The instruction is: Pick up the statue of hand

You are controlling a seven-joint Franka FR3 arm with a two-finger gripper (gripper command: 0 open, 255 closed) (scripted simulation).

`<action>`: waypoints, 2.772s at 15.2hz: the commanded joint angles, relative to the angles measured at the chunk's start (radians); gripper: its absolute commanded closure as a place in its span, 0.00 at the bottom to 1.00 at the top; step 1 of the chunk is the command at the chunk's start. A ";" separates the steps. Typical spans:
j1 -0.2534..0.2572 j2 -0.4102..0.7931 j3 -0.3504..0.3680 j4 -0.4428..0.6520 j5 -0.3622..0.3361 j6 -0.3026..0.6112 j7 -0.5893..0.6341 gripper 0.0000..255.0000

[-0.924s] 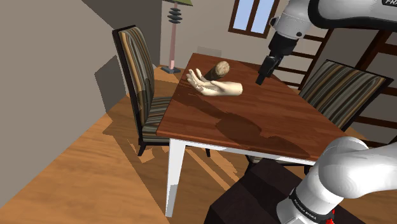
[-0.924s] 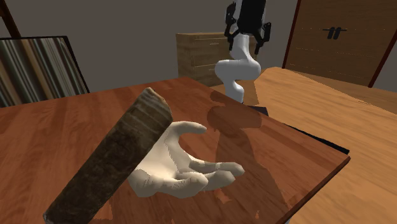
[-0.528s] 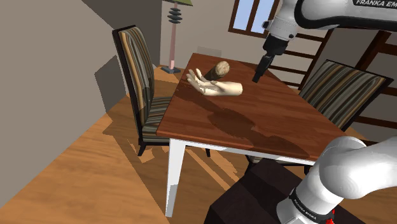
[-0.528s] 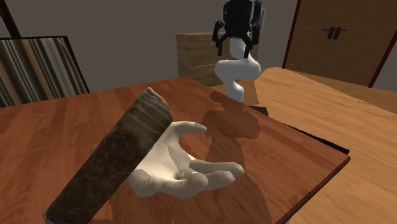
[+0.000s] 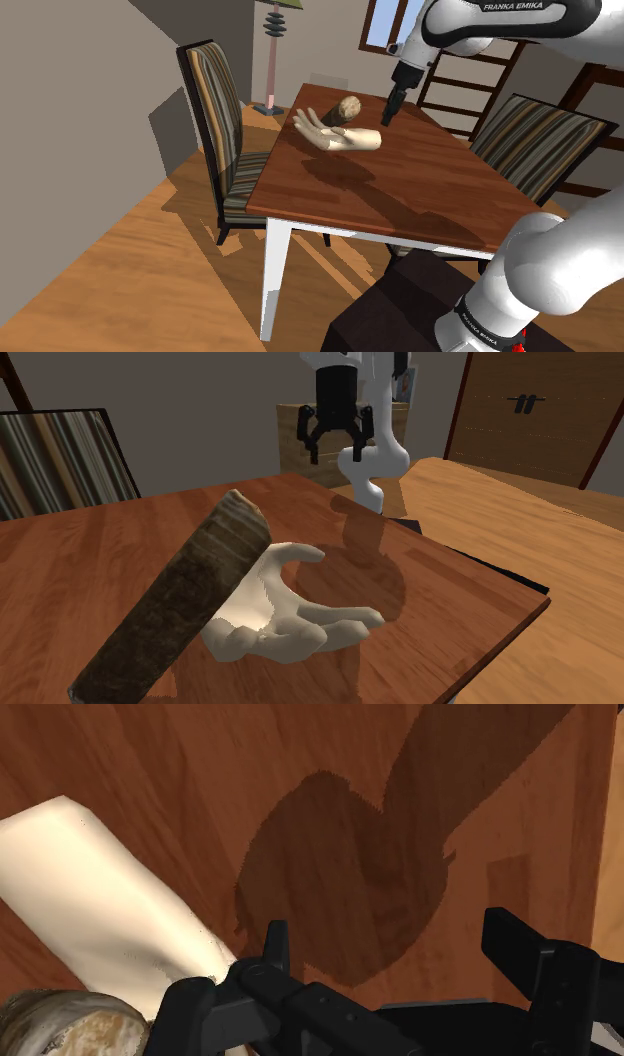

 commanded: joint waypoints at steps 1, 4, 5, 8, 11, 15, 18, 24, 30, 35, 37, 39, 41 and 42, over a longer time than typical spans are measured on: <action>0.022 0.085 -0.044 0.062 0.034 0.008 -0.106 0.00; 0.045 0.224 -0.103 0.173 0.102 0.002 -0.262 0.00; 0.050 0.273 -0.120 0.214 0.129 -0.004 -0.314 0.00; 0.049 0.426 -0.153 0.352 0.217 -0.040 -0.465 0.00; 0.023 0.587 -0.161 0.513 0.304 -0.098 -0.601 0.00; -0.014 0.718 -0.146 0.649 0.366 -0.146 -0.694 0.00; -0.010 0.717 -0.144 0.607 0.368 -0.106 -0.702 0.00; -0.006 0.718 -0.143 0.561 0.371 -0.060 -0.713 1.00; -0.006 0.718 -0.142 0.560 0.371 -0.058 -0.713 1.00; -0.008 0.717 -0.143 0.587 0.369 -0.086 -0.707 1.00; -0.011 0.717 -0.144 0.613 0.367 -0.112 -0.701 1.00; -0.013 0.718 -0.145 0.641 0.366 -0.138 -0.695 1.00; -0.016 0.719 -0.146 0.670 0.366 -0.165 -0.690 1.00; -0.018 0.721 -0.146 0.685 0.366 -0.178 -0.687 1.00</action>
